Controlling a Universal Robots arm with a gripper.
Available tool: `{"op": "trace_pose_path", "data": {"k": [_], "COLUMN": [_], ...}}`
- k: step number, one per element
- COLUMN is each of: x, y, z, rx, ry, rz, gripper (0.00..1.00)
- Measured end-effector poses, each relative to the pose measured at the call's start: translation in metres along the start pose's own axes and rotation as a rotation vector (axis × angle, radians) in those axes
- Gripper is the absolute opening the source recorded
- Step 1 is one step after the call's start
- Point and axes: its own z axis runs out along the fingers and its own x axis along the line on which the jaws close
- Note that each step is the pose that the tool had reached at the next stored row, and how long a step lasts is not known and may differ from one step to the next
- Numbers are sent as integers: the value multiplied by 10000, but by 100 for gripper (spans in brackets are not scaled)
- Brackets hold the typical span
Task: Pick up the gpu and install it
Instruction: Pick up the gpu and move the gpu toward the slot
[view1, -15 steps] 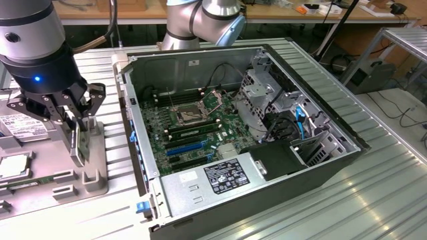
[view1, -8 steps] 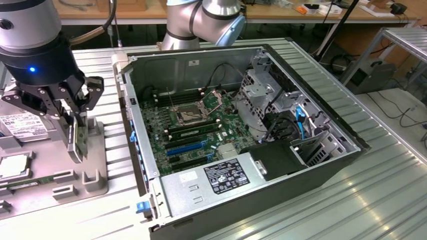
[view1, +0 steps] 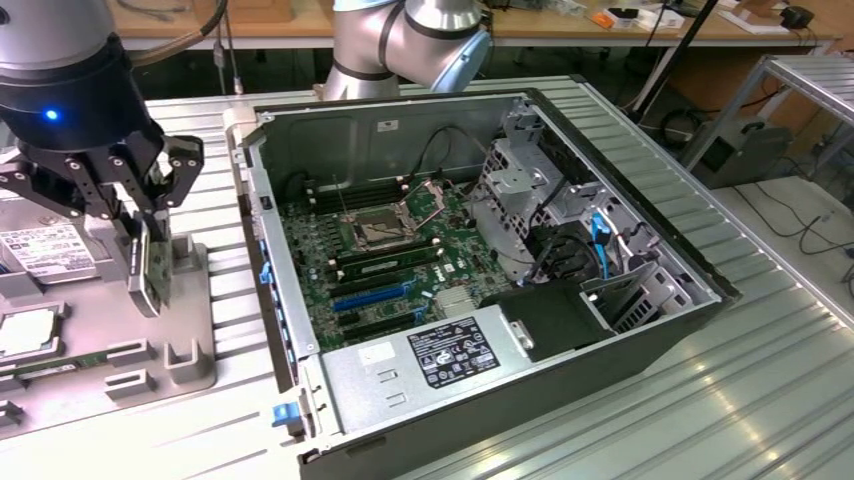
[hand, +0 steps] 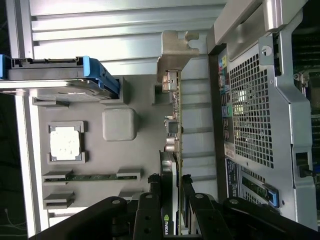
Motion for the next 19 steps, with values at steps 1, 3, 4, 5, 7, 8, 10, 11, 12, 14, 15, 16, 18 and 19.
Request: {"op": "trace_pose_path", "data": {"k": [1,3,4,5,7,8,10,11,12,14,15,16,18,19], "x": [0,-1,-2,-2,-2,-2,-3,-2,-3,-2,-3,-3,-4,-4], "y": [1,2,3,4,4,4,4,4,4,4,5,6,7,7], "z": [-17,-52,-75,-89,-93,-93,-94,-95,-95,-98,-106,-114,-144,-159], "rx": [1,1,1,2,0,-1,0,1,1,2,5,3,2,2], "ry": [1,3,4,4,2,2,3,4,4,5,9,9,10,11], "rz": [0,1,0,1,1,1,1,1,0,1,1,1,1,1], "gripper": [27,27,27,27,27,27,27,27,27,27,27,27,27,27]}}
